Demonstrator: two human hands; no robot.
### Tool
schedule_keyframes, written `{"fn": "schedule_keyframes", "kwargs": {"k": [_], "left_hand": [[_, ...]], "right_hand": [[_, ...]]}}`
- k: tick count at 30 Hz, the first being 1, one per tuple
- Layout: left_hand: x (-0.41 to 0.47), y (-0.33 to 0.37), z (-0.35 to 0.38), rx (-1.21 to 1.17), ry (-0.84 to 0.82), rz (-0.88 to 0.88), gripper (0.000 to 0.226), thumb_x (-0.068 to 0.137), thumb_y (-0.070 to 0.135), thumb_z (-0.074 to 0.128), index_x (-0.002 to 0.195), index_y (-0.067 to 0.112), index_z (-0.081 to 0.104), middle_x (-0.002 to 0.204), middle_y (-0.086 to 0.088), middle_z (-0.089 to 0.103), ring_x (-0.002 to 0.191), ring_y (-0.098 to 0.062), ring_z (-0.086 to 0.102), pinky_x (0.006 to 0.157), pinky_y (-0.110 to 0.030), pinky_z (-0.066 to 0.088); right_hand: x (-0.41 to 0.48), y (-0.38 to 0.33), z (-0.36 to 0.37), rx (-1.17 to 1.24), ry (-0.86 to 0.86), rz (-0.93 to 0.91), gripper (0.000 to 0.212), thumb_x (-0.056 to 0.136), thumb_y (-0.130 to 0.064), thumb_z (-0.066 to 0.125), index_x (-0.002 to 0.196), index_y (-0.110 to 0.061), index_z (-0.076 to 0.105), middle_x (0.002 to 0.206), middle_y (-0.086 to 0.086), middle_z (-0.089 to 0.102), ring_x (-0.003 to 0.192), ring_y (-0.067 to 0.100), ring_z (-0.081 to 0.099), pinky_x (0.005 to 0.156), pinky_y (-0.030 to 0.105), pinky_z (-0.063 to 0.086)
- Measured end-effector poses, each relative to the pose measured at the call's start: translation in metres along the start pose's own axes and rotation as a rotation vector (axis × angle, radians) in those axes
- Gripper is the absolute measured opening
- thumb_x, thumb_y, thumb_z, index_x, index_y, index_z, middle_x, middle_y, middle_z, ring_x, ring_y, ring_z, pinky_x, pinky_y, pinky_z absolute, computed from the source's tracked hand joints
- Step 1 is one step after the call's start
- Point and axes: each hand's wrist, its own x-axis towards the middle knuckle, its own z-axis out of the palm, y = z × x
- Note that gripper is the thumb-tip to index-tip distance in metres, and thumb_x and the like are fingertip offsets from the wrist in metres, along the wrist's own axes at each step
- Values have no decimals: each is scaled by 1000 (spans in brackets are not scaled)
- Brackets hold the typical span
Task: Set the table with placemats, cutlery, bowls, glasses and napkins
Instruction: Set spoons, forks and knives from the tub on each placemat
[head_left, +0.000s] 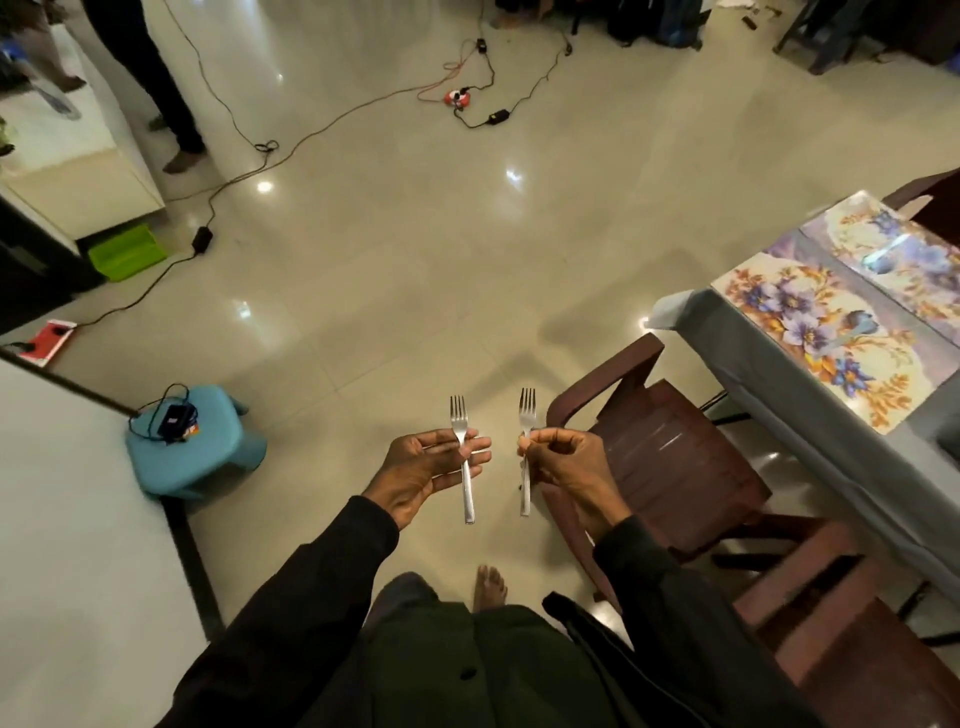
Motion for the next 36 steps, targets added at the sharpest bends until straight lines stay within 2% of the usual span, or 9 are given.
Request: {"fn": "schedule_keyframes", "kwargs": {"k": [4, 8, 12, 16, 20, 22, 28, 32, 36], "left_hand": [[60, 41, 6, 74, -89, -52, 36, 92, 1, 70, 127, -4, 63, 122, -21, 72, 114, -35, 71, 100, -43, 56], [127, 84, 11, 133, -181, -104, 47, 84, 6, 75, 128, -4, 63, 122, -22, 72, 114, -36, 71, 100, -43, 57], [194, 134, 21, 229, -294, -141, 41, 88, 5, 72, 128, -3, 63, 120, -21, 73, 114, -35, 71, 100, -42, 56], [244, 179, 33, 307, -376, -191, 36, 92, 1, 69, 127, -4, 63, 119, -22, 73, 113, -35, 71, 97, -40, 58], [288, 215, 54, 394, -453, -220, 36, 92, 0, 68, 127, -5, 63, 119, -21, 73, 112, -34, 72, 95, -39, 60], [310, 227, 69, 419, -484, -255, 36, 92, 0, 68, 127, -5, 63, 119, -21, 73, 112, -34, 72, 97, -40, 59], [381, 240, 133, 531, -568, -323, 35, 92, -1, 68, 126, -6, 63, 118, -21, 74, 112, -35, 72, 104, -47, 54], [432, 243, 185, 567, -621, -348, 45, 82, 9, 76, 123, -6, 64, 117, -23, 73, 112, -36, 71, 105, -50, 52], [474, 254, 241, 625, -674, -394, 51, 77, 13, 77, 122, -6, 64, 117, -23, 73, 112, -37, 71, 104, -50, 53]], "right_hand": [[48, -15, 1, 18, 112, 23, 11, 90, -8, 73, 93, 2, 75, 90, 17, 75, 82, 29, 69, 83, 42, 60], [93, -34, 2, 43, 255, 17, 13, 89, -5, 74, 95, 6, 73, 91, 20, 75, 73, 19, 68, 66, 26, 59], [135, -56, 6, 132, 398, 16, 19, 86, -1, 76, 99, 11, 71, 92, 25, 72, 69, 18, 66, 61, 25, 57], [166, -77, 12, 235, 526, 11, 19, 85, 1, 76, 100, 9, 71, 98, 27, 72, 81, 29, 69, 76, 40, 61], [194, -98, 12, 330, 632, 20, 19, 84, 1, 76, 102, 5, 72, 99, 22, 75, 91, 34, 72, 83, 42, 62], [208, -108, 6, 340, 676, 27, 18, 86, -3, 76, 103, 2, 72, 98, 19, 76, 91, 30, 73, 81, 39, 62], [252, -127, -37, 363, 822, 21, 8, 89, -9, 74, 95, -5, 75, 92, 12, 77, 79, 16, 73, 69, 25, 58], [288, -132, -82, 407, 889, 29, 6, 89, -11, 74, 94, -7, 75, 90, 10, 77, 80, 18, 72, 72, 29, 61], [318, -144, -127, 452, 970, 59, 15, 87, -12, 77, 97, -1, 75, 91, 15, 76, 82, 22, 73, 72, 30, 61]]}}
